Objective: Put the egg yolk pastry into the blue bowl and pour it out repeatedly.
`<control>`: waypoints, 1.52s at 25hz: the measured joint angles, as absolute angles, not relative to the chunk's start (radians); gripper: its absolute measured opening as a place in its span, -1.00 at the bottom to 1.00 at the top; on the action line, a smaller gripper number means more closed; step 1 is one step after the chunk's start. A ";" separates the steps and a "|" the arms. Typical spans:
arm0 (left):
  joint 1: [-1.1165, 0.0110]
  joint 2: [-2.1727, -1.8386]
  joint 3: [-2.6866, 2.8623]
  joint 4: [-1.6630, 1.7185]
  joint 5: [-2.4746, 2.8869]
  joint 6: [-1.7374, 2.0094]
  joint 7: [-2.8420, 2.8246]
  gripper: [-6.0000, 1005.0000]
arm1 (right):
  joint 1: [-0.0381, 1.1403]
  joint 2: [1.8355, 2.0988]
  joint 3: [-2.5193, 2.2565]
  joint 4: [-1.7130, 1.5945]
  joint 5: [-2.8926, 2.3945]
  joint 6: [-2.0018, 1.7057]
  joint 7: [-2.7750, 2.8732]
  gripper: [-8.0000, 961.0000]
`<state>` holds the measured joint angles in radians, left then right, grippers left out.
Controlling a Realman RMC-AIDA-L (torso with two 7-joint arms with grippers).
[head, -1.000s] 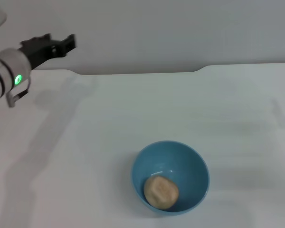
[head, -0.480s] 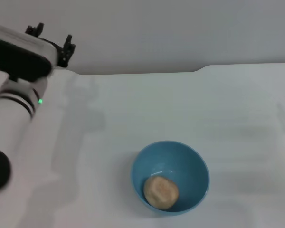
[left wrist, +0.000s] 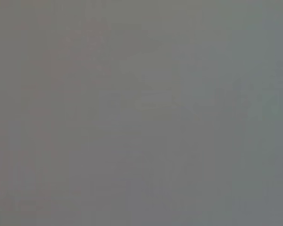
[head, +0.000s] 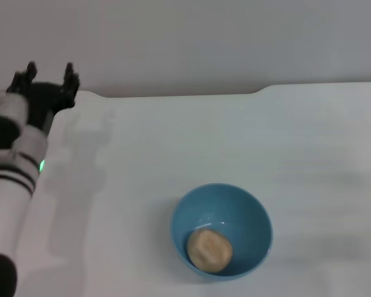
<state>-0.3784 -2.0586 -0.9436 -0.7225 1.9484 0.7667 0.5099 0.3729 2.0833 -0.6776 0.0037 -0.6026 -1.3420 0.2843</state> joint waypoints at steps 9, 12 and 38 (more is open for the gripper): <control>-0.285 -2.058 -0.926 -0.528 2.312 0.992 0.023 0.31 | 0.375 2.087 -0.678 0.083 -0.511 -1.427 0.245 0.05; -0.262 -2.061 -0.899 -0.455 2.369 1.106 -0.010 0.31 | 0.373 2.087 -0.685 0.096 -0.515 -1.427 0.243 0.05; -0.277 -2.069 -0.869 -0.360 2.367 1.152 -0.006 0.31 | 0.415 2.086 -0.690 0.123 -0.519 -1.390 0.241 0.06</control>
